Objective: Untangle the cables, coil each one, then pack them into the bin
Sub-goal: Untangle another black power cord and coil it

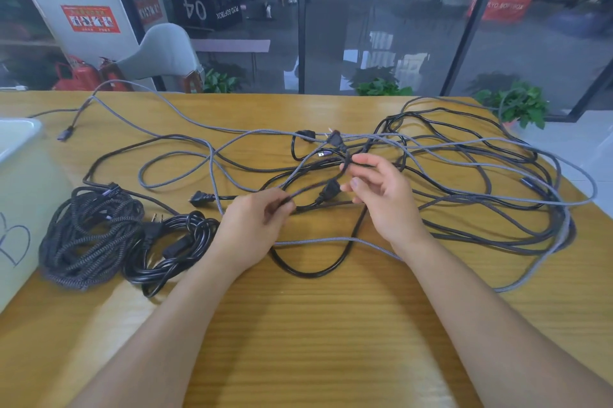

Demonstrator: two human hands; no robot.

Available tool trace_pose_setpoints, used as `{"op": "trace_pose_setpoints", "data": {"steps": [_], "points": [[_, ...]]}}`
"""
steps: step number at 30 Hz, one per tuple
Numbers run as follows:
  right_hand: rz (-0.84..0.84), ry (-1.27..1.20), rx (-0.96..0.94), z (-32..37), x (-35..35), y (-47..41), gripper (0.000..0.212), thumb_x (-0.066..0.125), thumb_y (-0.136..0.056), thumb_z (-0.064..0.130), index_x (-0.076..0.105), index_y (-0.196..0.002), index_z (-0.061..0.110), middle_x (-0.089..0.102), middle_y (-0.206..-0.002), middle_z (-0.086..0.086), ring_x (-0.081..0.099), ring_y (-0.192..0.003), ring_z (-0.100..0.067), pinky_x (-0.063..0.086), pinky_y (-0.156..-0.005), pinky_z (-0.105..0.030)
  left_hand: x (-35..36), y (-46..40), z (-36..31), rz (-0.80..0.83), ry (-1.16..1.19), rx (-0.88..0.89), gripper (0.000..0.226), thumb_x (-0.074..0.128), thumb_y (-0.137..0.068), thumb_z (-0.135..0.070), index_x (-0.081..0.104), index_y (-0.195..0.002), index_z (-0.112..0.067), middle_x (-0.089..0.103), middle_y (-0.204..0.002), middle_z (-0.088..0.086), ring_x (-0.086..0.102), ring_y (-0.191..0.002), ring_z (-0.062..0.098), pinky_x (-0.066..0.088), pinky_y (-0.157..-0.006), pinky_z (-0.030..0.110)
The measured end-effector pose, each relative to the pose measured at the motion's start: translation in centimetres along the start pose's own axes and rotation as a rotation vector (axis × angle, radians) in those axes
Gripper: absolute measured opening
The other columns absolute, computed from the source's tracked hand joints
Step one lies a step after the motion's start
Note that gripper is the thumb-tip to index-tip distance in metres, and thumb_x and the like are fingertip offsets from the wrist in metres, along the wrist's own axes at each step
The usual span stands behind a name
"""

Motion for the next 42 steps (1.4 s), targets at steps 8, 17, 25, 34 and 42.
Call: {"op": "trace_pose_setpoints", "data": {"steps": [8, 17, 25, 34, 42], "points": [[0.379, 0.272, 0.021, 0.5, 3.1, 1.8, 0.008, 0.070, -0.099, 0.027, 0.071, -0.107, 0.025, 0.079, -0.096, 0.007, 0.073, -0.082, -0.018, 0.060, -0.087, -0.038, -2.0, 0.2, 0.0, -0.194, 0.187, -0.037, 0.018, 0.060, -0.104, -0.031, 0.072, -0.091, -0.027, 0.067, -0.073, -0.004, 0.060, -0.067, 0.013, 0.045, -0.055, 0.018], [0.735, 0.326, 0.015, 1.0, 5.6, 4.2, 0.017, 0.085, -0.087, 0.025, 0.078, -0.102, 0.022, 0.078, -0.093, 0.001, 0.070, -0.088, -0.024, 0.057, -0.086, -0.041, -2.7, 0.1, 1.3, -0.277, 0.257, -0.132, 0.012, 0.065, -0.101, -0.035, 0.075, -0.097, -0.031, 0.069, -0.076, -0.010, 0.065, -0.072, 0.011, 0.059, -0.061, 0.033], [0.749, 0.561, -0.047, 1.1, 5.6, 4.5, 0.017, 0.080, -0.090, 0.021, 0.066, -0.094, 0.029, 0.073, -0.087, 0.016, 0.050, -0.076, -0.004, 0.044, -0.071, -0.020, -3.6, 0.3, 0.6, -0.328, 0.439, -0.134, 0.014, 0.066, -0.101, -0.031, 0.075, -0.100, -0.020, 0.061, -0.065, -0.012, 0.054, -0.053, 0.007, 0.051, -0.046, 0.026], [0.358, 0.056, 0.136, 1.2, 4.1, 2.3, 0.053, 0.031, -0.110, 0.047, 0.077, -0.115, 0.021, 0.080, -0.106, 0.004, 0.071, -0.102, -0.014, 0.051, -0.095, -0.031, -1.3, 1.2, -4.0, -0.012, 0.498, 0.090, 0.010, 0.070, -0.097, -0.025, 0.080, -0.098, -0.025, 0.063, -0.065, -0.008, 0.055, -0.056, 0.012, 0.052, -0.053, 0.034], [0.187, -0.583, 0.170, 2.3, 3.6, 2.0, 0.025, 0.041, -0.111, 0.024, 0.060, -0.103, 0.009, 0.067, -0.082, -0.005, 0.068, -0.084, -0.025, 0.056, -0.082, -0.036, 0.5, 1.5, -4.1, 0.089, 0.423, 0.059, 0.039, 0.061, -0.095, -0.056, 0.080, -0.092, -0.022, 0.065, -0.069, 0.008, 0.055, -0.056, 0.022, 0.049, -0.057, 0.039]]}}
Point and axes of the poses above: each hand's wrist, its own y-axis away from the middle knuckle, its own x-axis out of the palm, z = x × y, the point moved 8 cm from there along -y, towards the middle knuckle
